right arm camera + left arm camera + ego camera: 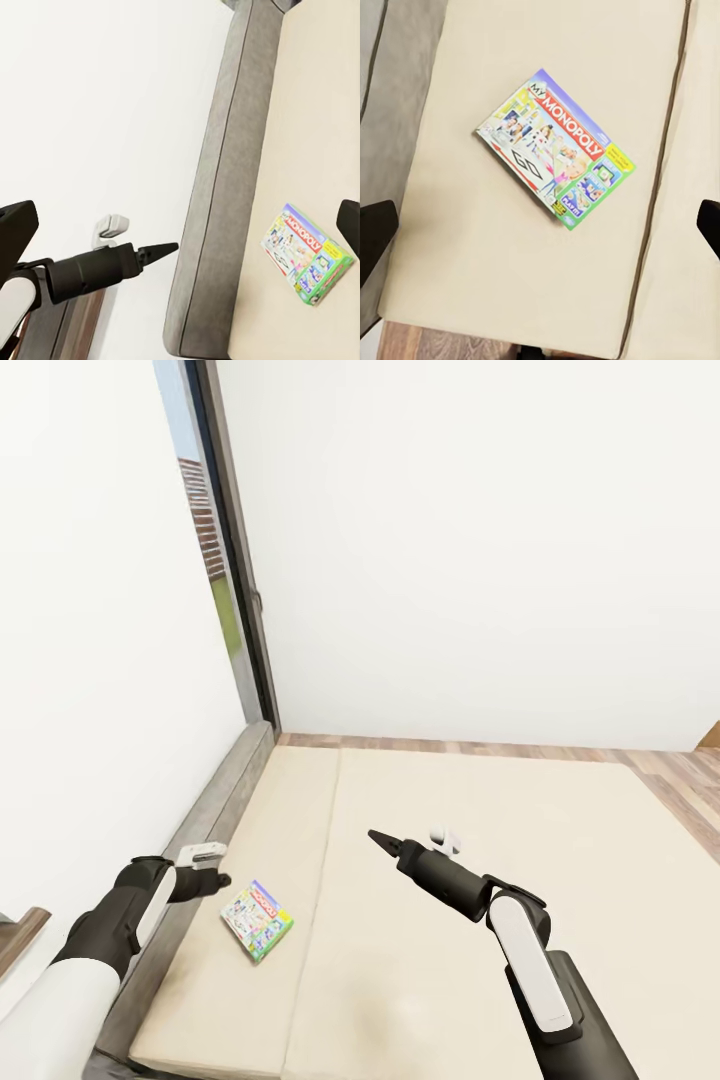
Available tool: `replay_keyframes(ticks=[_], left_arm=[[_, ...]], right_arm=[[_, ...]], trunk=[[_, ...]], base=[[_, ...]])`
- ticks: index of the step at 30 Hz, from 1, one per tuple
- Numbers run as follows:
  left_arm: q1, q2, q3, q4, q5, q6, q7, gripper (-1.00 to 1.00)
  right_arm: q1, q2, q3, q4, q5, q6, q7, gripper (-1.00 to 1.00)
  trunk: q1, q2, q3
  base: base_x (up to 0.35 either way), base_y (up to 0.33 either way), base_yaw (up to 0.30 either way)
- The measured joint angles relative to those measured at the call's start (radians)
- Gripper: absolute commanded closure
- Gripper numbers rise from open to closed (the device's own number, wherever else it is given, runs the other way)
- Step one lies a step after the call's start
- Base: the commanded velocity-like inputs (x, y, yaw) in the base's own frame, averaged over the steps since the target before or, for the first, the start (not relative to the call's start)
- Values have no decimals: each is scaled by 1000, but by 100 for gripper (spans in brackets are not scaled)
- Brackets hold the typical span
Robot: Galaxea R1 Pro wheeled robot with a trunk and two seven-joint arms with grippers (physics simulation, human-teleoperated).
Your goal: Put all the toys in the child's room - the three board games (two on the bed and one on the table), the two jigsaw puzzles on the table, and the tennis ball on the table - inside the toy box on the table in the child's room.
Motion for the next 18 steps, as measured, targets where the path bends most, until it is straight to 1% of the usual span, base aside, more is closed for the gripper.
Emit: replay_keyframes(ticks=[4, 7, 12, 15, 18], left_arm=[[1, 0, -4, 0, -1, -31, 0, -100], [1, -1, -8, 0, -3, -64, -1, -100], [1, -3, -10, 0, -5, -89, -1, -100], [2, -3, -10, 0, -5, -93, -1, -100], [2, -3, -10, 0, -5, -96, -1, -100]], right_arm=[[0, 1, 0, 0, 0, 0, 0, -100], [0, 1, 0, 0, 0, 0, 0, -100], [0, 2, 0, 0, 0, -1, 0, -100], [0, 2, 0, 0, 0, -1, 0, -100], [0, 3, 0, 0, 0, -1, 0, -100]], trunk=[[0, 0, 0], [0, 0, 0], [0, 0, 3], [0, 0, 6], [0, 0, 7]], base=[[0, 0, -14], [0, 0, -87], [0, 0, -183], [0, 0, -209], [0, 0, -119]])
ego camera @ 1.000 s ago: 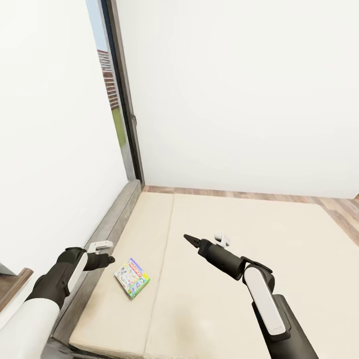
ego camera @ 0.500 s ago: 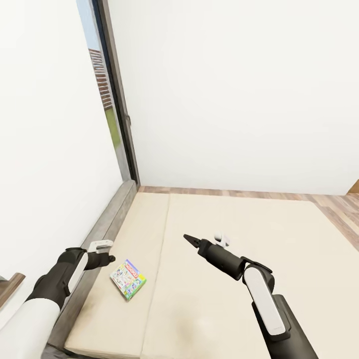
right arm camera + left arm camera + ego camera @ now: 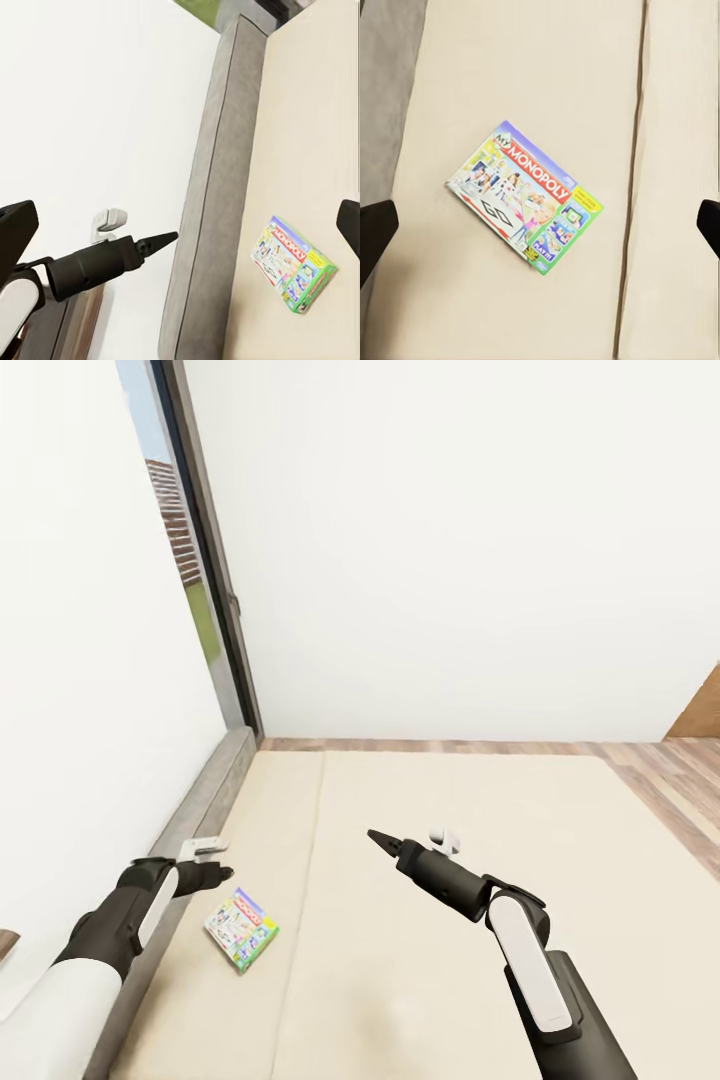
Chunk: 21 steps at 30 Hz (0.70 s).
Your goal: Put all the toys in the child's room - the three board games (two on the bed and one on the table), the two jigsaw puzzles on the table, and the tennis ball on the table - inside the toy box on the table in the child's room.
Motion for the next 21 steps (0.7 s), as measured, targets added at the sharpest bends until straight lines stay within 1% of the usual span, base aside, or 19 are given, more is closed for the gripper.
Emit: replay_keyframes(ticks=[6, 21], left_arm=[[0, 0, 0, 0, 0, -1, 0, -100], [0, 0, -1, 0, 0, -2, 1, -100]], right_arm=[[0, 1, 0, 0, 0, 0, 0, -100], [0, 1, 0, 0, -1, 0, 0, -100]], trunk=[[0, 0, 1], [0, 0, -3]], base=[[0, 0, -38], [0, 0, -3]])
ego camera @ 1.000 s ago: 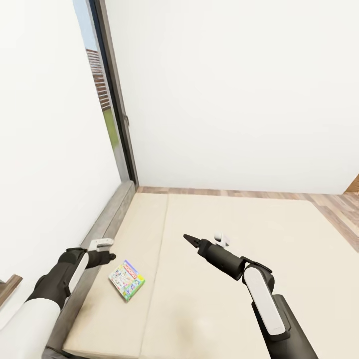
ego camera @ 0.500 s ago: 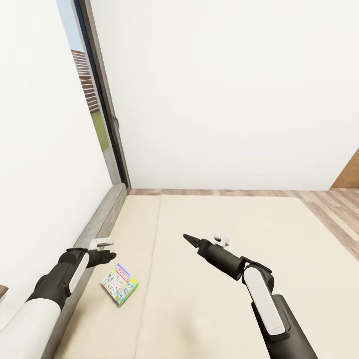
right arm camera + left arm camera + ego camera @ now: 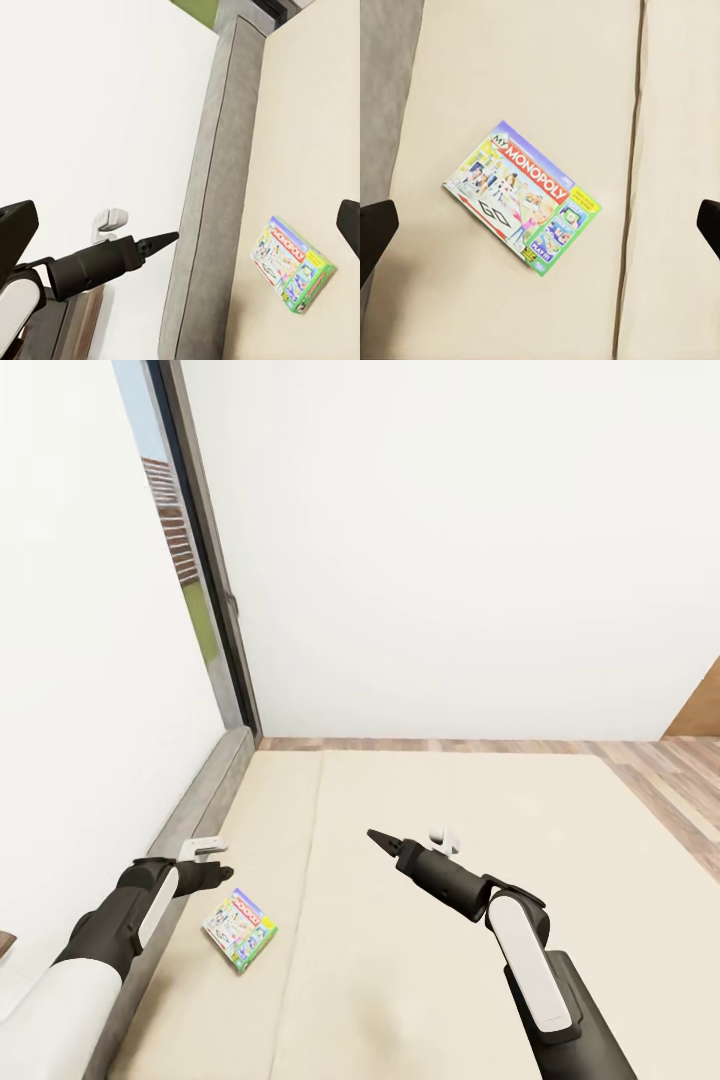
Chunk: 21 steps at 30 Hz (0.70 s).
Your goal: Put all the toys in the child's room - the three board games (two on the bed and one on the table), the two jigsaw puzzles on the table, and the tennis ball on the table - inside the toy box on the table in the child's room.
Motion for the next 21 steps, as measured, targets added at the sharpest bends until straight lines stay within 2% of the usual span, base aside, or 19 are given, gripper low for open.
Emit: replay_keyframes(ticks=[21], left_arm=[[0, -1, 0, 0, 0, 0, 0, -100]], right_arm=[[0, 1, 0, 0, 1, 0, 0, -100]], trunk=[[0, 0, -25]], base=[[13, 0, 0]])
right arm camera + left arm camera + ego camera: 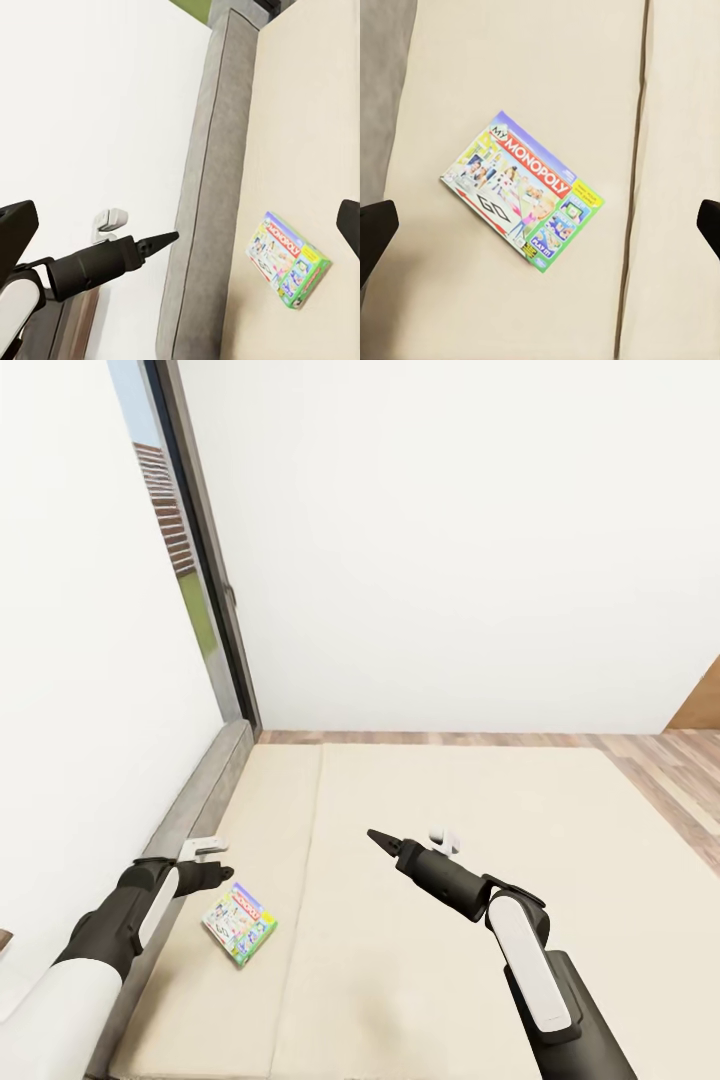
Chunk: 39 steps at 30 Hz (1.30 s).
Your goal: Put all the toys in the child's room - the three board games (two on the bed and one on the table), the two jigsaw puzzles on the table, and the tennis ball on the table - inside the toy box on the table in the child's room.
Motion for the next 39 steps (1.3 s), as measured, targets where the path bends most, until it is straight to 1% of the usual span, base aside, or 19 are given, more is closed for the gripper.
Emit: replay_keyframes(ticks=[39], left_arm=[[1, -3, 1, 0, 0, -1, 1, -100]], right_arm=[[0, 0, 0, 0, 0, 0, 0, -100]], trunk=[[0, 0, -64]], base=[[3, 0, 0]])
